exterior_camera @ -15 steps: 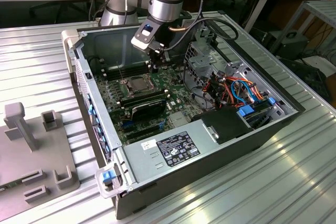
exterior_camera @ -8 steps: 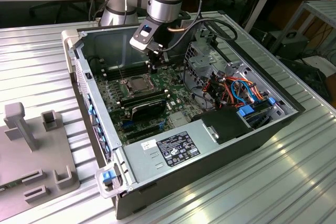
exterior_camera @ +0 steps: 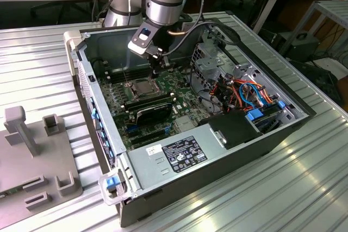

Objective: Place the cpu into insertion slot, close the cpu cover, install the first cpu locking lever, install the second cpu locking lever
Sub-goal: 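Close the cpu cover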

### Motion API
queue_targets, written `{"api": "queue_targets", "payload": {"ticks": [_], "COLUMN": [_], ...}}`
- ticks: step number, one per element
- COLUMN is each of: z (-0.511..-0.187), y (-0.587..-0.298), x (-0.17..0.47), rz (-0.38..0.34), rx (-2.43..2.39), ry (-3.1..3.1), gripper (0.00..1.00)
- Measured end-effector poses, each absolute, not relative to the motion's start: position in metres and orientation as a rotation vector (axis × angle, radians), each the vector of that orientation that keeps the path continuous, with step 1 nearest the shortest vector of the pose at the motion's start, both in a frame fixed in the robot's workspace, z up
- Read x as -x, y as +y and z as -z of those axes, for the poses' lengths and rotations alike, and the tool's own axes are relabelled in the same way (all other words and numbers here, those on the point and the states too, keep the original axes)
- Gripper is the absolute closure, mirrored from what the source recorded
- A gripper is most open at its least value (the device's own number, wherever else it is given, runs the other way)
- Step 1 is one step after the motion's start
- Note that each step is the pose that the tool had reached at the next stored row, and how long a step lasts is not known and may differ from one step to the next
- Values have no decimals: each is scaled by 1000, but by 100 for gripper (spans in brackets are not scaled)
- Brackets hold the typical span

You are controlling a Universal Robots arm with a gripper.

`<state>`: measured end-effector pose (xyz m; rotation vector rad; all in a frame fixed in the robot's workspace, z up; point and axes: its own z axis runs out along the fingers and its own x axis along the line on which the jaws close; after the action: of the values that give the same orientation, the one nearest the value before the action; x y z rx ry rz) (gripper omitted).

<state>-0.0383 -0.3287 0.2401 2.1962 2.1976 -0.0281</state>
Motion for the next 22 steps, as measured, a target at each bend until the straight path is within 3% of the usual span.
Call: {"api": "queue_targets", "payload": {"ticks": [22], "z": [-223], "y": [-329], "x": [79], "rz": [28], "rx": [-2196], "ry": [2198], "gripper": [89]}}
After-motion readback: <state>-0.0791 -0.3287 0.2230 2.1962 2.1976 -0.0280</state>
